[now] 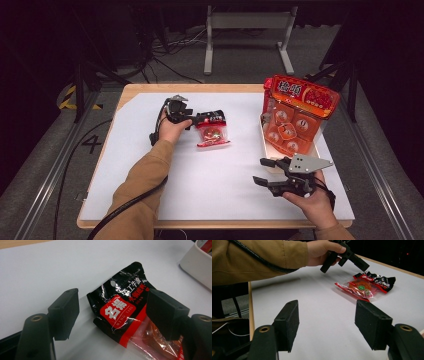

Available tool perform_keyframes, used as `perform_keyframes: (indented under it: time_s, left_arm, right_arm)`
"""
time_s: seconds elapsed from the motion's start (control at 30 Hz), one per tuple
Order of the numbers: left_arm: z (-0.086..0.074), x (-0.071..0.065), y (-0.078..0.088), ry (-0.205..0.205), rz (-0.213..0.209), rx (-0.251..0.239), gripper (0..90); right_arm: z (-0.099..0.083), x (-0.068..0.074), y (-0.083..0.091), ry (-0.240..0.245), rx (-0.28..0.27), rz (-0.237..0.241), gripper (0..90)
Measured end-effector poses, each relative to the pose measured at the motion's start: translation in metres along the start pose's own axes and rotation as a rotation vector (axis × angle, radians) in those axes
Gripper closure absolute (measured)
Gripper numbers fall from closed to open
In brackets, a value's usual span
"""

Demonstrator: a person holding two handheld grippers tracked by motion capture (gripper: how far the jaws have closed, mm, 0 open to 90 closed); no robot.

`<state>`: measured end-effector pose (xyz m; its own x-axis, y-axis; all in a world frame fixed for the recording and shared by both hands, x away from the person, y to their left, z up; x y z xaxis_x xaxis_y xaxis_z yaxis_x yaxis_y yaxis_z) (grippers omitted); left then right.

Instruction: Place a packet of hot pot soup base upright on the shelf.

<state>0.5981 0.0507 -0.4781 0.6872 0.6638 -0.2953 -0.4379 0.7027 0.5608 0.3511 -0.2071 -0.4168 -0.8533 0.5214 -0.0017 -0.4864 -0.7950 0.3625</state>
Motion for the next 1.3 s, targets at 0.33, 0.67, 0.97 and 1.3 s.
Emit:
perform_keyframes:
  time_s: [0.33,0.67,0.97,1.3]
  left_arm:
    - [-0.004,-0.004,-0.011,-0.022,-0.006,0.062,34.9]
    - [-0.008,-0.003,-0.020,-0.012,0.022,0.093,31.7]
    - [-0.002,-0.002,-0.030,-0.069,0.037,0.093,39.4]
    - [-0.007,-0.014,-0.030,-0.211,0.107,0.144,79.3]
  right_arm:
    - [-0.002,0.000,-0.001,-0.004,0.006,0.006,36.9]
    - [-0.003,-0.001,-0.001,-0.004,0.010,0.008,36.8]
    - [-0.005,0.000,0.000,-0.009,0.017,0.013,36.3]
    - [-0.005,0.000,-0.001,-0.011,0.020,0.015,36.1]
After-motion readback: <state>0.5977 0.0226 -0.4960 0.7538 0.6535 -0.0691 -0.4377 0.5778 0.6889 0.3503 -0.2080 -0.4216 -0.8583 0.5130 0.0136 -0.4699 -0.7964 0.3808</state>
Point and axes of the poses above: each handheld gripper's, and its own axes: y roughly backward along the jaws, z roughly out of its top, x roughly to its left, the point moved 7 cm from there along -y, roughly forward along the jaws, and after that the axes turned 2 degrees about -z, right-handed, at the moved point
